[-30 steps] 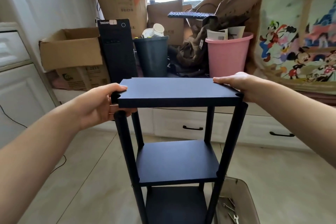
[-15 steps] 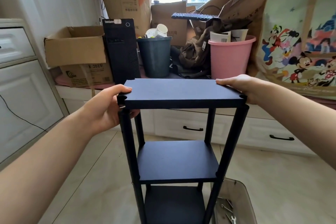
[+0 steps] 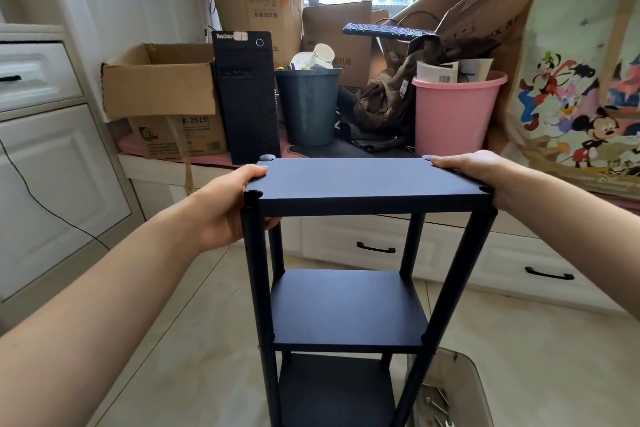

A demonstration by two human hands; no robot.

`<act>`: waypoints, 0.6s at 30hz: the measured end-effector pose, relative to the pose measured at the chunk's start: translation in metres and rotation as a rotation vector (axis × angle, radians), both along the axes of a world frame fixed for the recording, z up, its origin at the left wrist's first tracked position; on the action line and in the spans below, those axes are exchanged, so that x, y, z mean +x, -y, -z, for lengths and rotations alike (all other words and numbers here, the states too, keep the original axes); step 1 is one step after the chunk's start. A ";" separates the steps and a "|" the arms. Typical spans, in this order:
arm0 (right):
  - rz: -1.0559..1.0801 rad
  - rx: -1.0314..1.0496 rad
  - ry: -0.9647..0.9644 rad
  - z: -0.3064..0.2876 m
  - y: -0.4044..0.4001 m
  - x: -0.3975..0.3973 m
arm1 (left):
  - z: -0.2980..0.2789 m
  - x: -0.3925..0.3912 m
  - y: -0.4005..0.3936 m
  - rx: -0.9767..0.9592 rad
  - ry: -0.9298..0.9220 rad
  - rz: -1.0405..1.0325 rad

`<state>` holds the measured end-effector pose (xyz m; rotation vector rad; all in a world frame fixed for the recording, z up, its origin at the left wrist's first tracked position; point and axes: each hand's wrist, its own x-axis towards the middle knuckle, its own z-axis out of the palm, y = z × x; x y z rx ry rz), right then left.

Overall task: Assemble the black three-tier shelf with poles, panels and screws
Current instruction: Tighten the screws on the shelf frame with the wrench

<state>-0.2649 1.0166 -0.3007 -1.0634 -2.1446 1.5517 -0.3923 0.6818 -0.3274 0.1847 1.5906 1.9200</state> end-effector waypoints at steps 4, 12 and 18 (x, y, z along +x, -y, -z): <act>0.005 -0.036 -0.012 0.001 -0.001 0.001 | -0.004 -0.002 0.001 -0.041 0.021 0.013; -0.032 -0.109 -0.085 0.004 -0.004 -0.004 | 0.003 0.001 0.003 0.003 -0.035 0.032; -0.015 -0.175 -0.200 -0.006 0.001 0.000 | -0.001 0.003 0.003 0.013 -0.073 0.017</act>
